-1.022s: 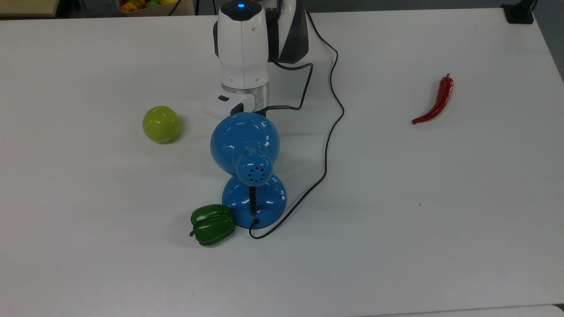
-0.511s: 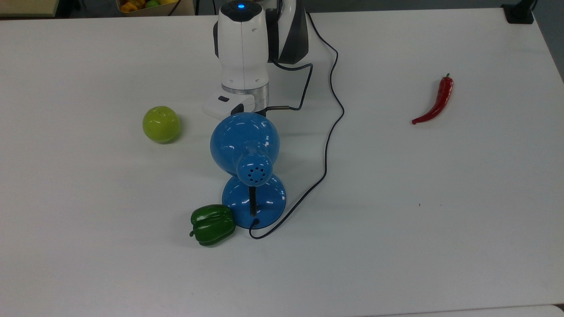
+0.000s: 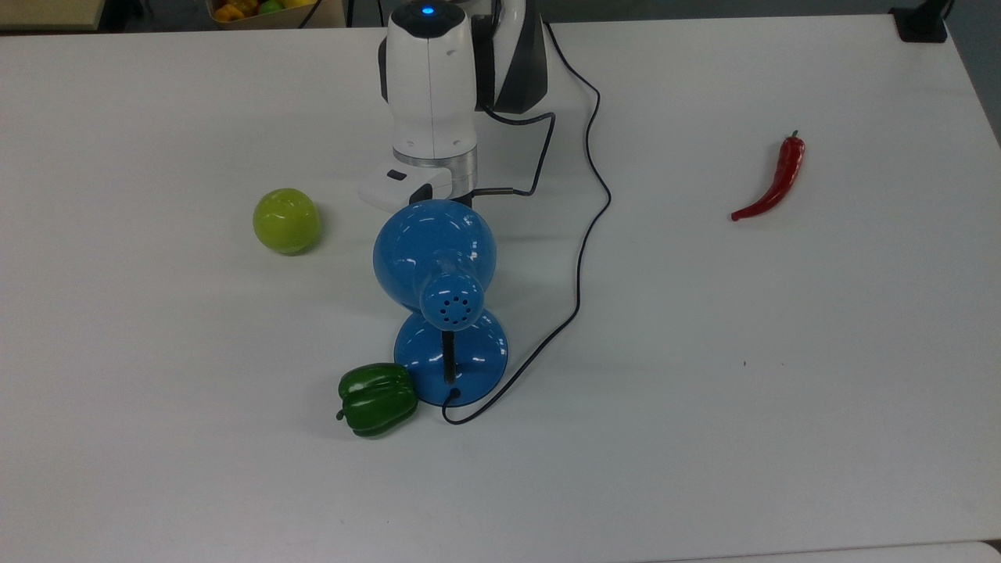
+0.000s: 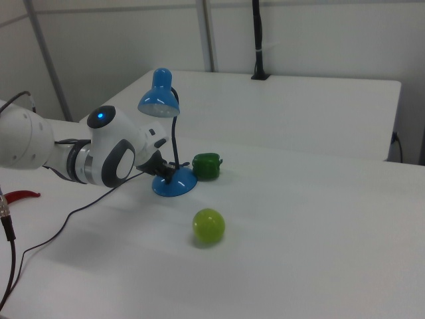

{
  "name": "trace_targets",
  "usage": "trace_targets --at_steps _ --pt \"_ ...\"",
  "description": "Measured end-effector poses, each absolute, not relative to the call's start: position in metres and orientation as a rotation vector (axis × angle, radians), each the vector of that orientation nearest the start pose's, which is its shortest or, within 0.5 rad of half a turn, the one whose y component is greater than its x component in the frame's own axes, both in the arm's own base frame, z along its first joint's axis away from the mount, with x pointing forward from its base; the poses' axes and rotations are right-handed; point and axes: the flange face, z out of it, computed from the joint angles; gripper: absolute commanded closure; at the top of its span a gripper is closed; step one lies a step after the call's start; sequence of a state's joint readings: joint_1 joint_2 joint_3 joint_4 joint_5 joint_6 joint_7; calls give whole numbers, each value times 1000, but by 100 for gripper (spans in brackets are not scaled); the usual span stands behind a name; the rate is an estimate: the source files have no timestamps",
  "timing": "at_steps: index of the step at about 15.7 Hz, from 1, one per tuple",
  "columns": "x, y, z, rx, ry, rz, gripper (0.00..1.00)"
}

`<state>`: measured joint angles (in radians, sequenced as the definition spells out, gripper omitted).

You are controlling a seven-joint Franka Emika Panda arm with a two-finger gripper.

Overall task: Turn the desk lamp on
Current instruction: 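Press down on the lamp base switch with the gripper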

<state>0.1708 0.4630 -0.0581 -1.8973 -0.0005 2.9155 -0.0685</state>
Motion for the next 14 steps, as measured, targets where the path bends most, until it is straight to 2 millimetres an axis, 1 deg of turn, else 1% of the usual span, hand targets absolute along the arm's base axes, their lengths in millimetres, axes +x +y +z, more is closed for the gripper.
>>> trace_targets --at_steps 6,14 --pt "670 79 330 -3008 -267 -885 100" --pt "666 79 323 -3016 -266 -862 100"
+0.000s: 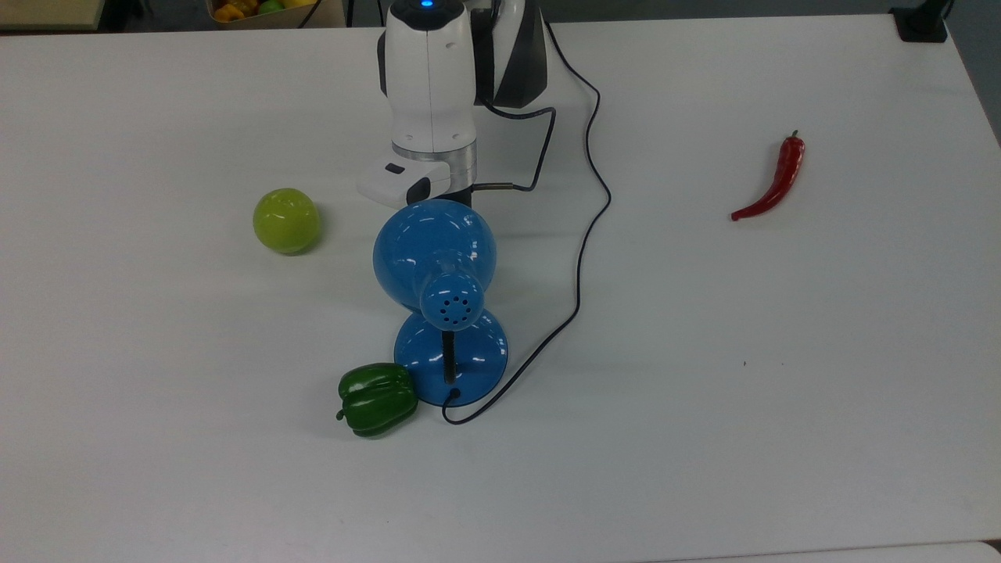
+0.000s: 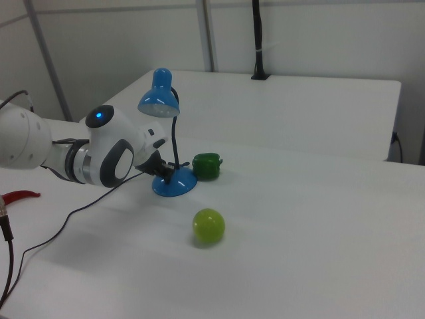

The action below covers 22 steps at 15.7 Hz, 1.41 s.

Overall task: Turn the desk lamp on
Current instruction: 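Press down on the lamp base switch with the gripper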

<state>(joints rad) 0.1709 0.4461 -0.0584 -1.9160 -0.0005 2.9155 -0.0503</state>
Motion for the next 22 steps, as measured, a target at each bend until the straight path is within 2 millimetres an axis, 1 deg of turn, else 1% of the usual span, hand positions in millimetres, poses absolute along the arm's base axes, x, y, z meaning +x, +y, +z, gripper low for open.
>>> trace_targets --at_steps 3,11,17,22 --pt "665 79 318 -3019 -266 -851 100" --pt "666 79 319 -3019 -266 -852 100" --pt "670 79 327 -3011 -264 -878 100" --pt "671 79 321 -3014 -265 -870 100"
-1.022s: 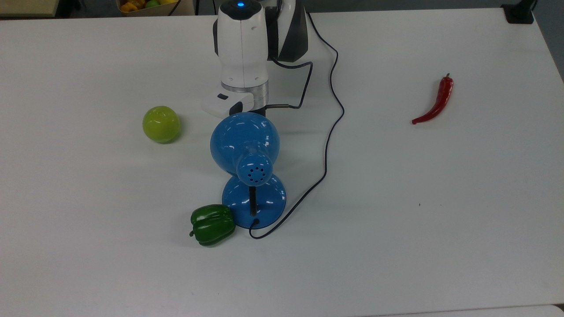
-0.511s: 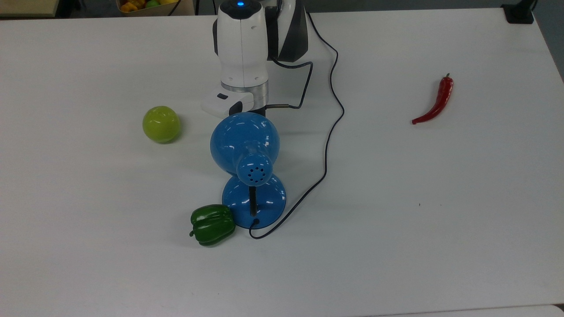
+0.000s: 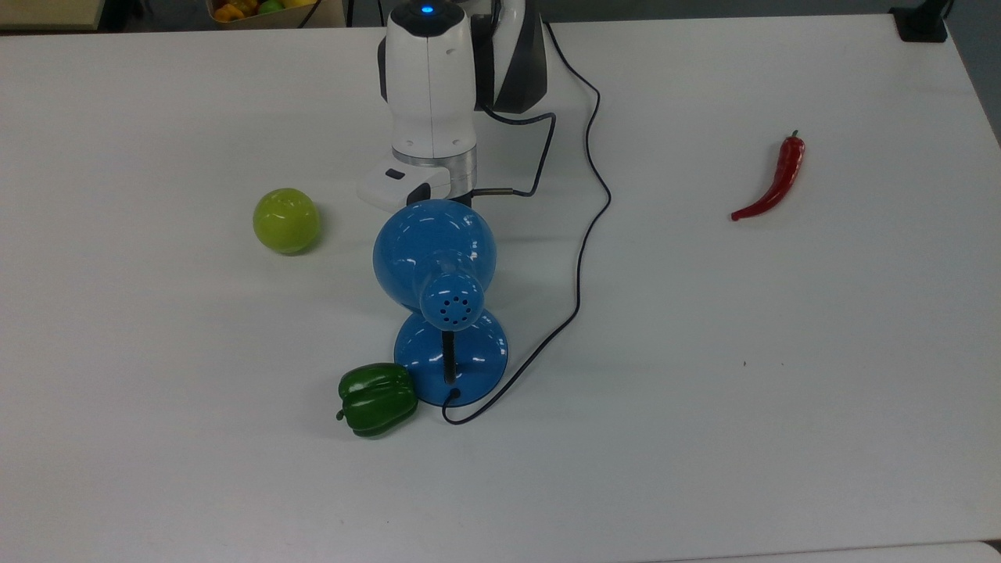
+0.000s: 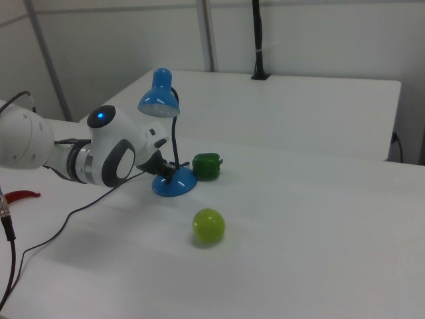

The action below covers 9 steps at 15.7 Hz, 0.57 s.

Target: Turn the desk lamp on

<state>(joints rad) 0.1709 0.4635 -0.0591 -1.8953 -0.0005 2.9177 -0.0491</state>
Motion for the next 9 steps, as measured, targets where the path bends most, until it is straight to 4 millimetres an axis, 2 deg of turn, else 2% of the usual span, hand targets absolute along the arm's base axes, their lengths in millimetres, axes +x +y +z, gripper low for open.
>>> trace_targets --at_steps 9 --pt "672 80 319 -3011 -265 -880 100"
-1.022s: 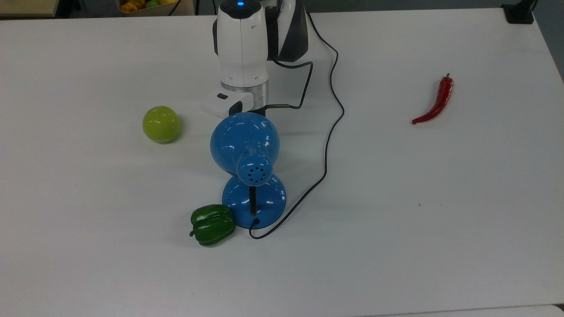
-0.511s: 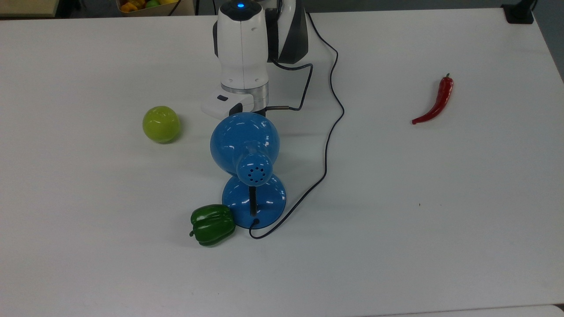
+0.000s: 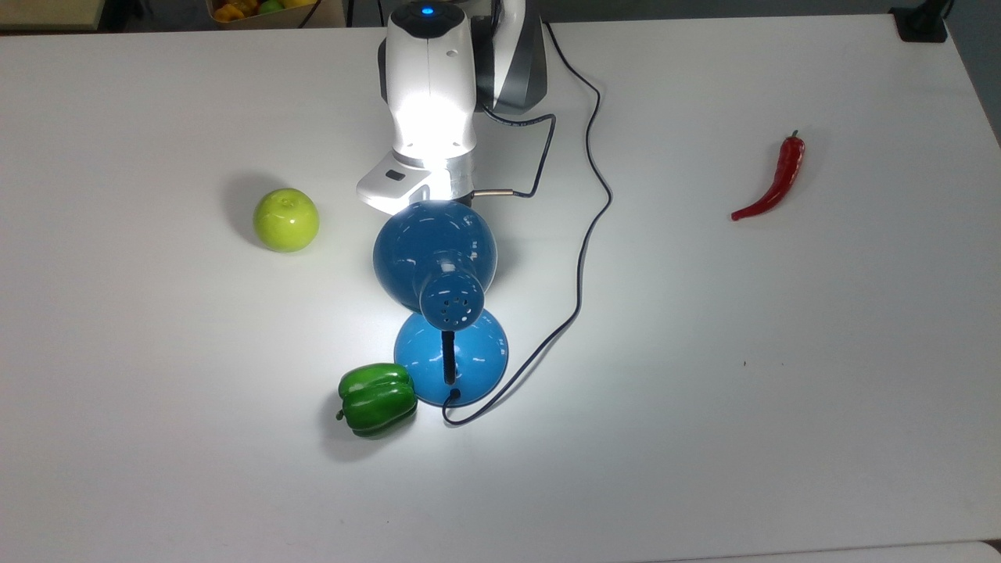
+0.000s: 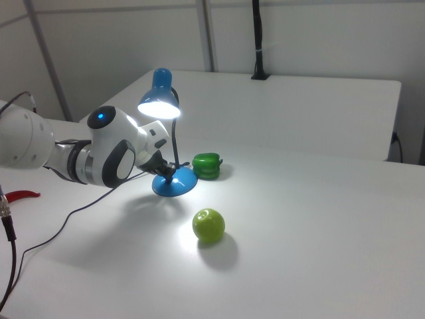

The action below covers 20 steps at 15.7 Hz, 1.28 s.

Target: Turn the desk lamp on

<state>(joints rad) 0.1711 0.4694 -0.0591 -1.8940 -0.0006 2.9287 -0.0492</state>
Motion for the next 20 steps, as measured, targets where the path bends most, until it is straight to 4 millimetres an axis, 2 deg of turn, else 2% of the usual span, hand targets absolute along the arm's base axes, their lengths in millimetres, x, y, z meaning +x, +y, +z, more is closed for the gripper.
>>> trace_targets --at_steps 4,9,13,14,17,19,20 --pt "674 80 314 -2981 -266 -974 100" --pt "674 80 314 -2979 -265 -978 100" --pt "672 78 327 -2995 -261 -934 100" --pt "669 78 334 -3011 -261 -881 90" --pt "657 81 359 -3060 -271 -685 28" --pt "646 87 376 -3082 -288 -558 0" --pt "640 90 384 -3092 -294 -499 0"
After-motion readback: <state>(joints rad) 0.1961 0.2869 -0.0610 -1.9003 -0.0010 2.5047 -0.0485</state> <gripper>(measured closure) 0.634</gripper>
